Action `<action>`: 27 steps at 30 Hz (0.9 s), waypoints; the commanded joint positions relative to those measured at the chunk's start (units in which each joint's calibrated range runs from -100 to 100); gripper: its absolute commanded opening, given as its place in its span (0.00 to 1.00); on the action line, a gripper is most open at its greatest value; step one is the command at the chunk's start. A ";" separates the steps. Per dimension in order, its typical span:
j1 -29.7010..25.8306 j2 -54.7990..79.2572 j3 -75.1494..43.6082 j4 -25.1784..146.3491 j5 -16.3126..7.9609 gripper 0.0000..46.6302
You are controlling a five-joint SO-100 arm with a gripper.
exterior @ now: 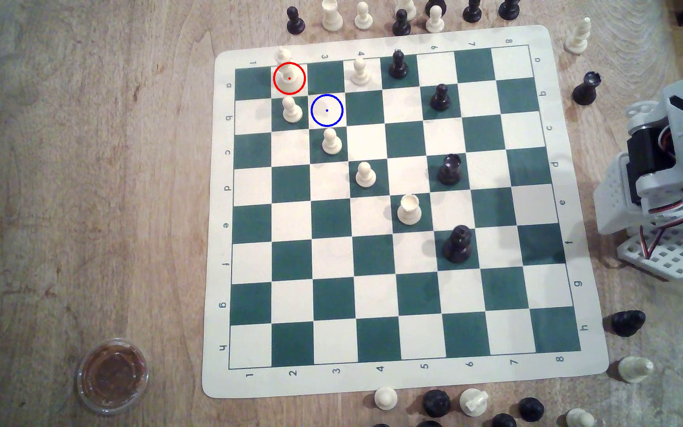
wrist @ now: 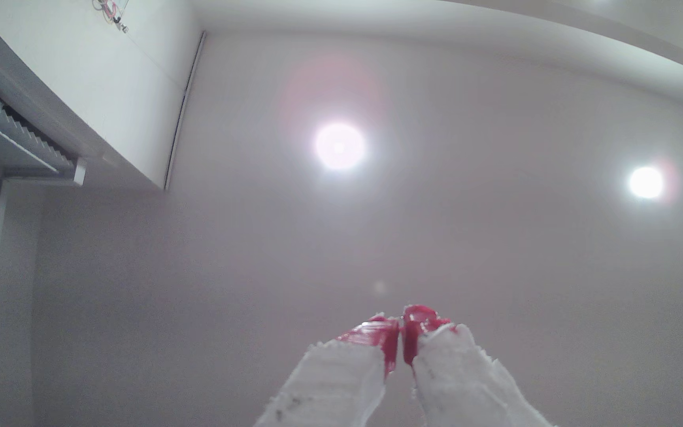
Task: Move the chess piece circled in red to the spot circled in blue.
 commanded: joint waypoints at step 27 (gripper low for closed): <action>13.23 10.16 -27.20 106.34 0.24 0.01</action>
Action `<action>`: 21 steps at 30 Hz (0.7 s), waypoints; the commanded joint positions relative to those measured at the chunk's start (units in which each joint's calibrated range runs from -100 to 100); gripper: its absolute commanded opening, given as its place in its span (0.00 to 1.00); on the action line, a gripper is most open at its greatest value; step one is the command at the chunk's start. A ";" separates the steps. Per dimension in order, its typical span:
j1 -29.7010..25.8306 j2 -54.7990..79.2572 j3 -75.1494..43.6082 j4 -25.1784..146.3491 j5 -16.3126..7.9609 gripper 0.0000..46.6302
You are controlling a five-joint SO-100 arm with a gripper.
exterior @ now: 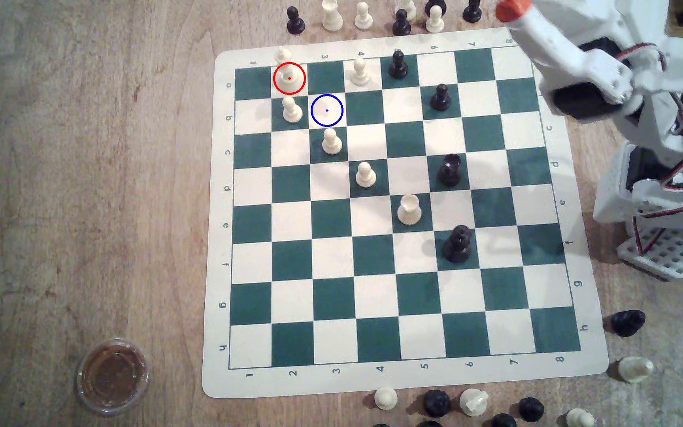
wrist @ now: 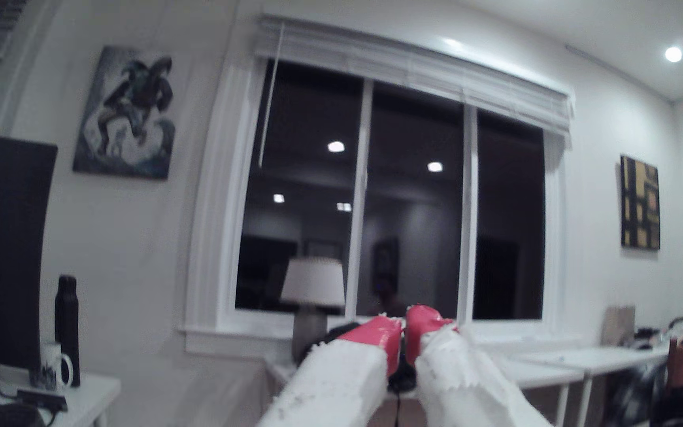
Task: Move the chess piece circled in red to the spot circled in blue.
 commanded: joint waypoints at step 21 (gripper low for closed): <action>3.30 58.16 -49.74 31.30 -3.81 0.17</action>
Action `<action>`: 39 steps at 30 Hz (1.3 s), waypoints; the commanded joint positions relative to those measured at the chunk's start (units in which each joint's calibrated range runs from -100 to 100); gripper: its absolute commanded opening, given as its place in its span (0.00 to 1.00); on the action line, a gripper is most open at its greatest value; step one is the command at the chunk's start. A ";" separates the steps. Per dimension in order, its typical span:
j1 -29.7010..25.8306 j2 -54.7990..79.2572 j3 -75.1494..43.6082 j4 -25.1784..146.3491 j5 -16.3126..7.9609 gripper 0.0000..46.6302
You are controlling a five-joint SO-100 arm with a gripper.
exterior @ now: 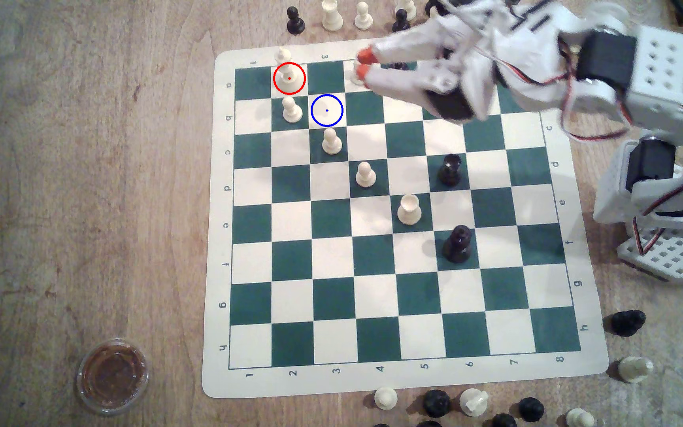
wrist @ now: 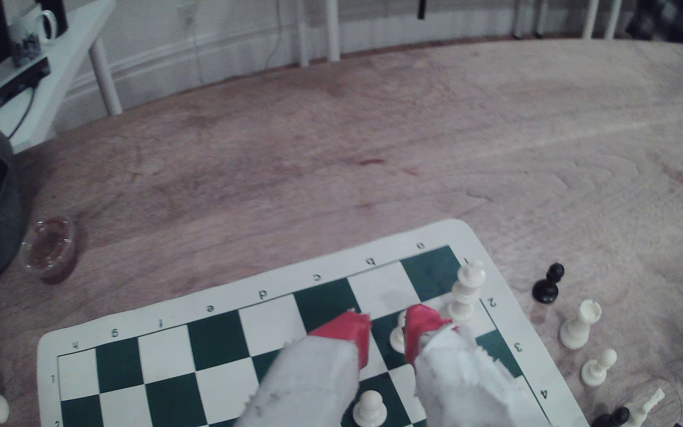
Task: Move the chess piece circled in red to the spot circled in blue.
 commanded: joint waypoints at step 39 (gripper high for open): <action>6.52 59.08 -64.83 18.15 -3.42 0.38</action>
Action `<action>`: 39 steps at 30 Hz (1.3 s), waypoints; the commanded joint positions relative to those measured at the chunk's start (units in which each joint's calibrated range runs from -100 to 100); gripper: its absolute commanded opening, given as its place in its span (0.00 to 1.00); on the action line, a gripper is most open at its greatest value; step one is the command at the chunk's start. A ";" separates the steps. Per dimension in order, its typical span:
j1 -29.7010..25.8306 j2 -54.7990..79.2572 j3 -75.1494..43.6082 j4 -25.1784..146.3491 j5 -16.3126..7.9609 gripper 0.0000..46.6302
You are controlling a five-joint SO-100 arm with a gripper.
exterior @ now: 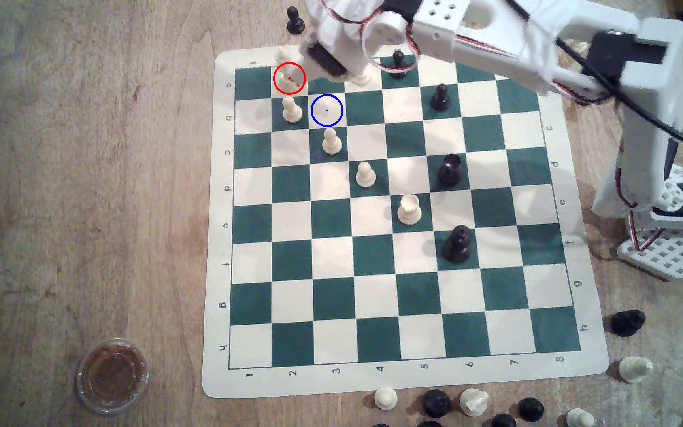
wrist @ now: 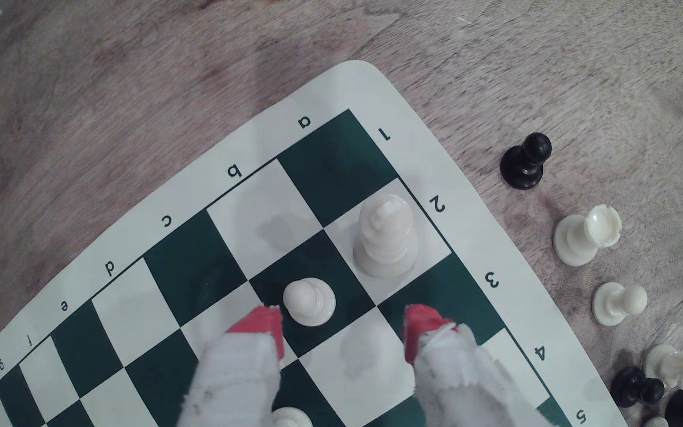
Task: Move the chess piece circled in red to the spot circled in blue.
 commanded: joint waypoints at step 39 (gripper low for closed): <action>0.98 19.36 -27.74 -2.29 0.00 0.35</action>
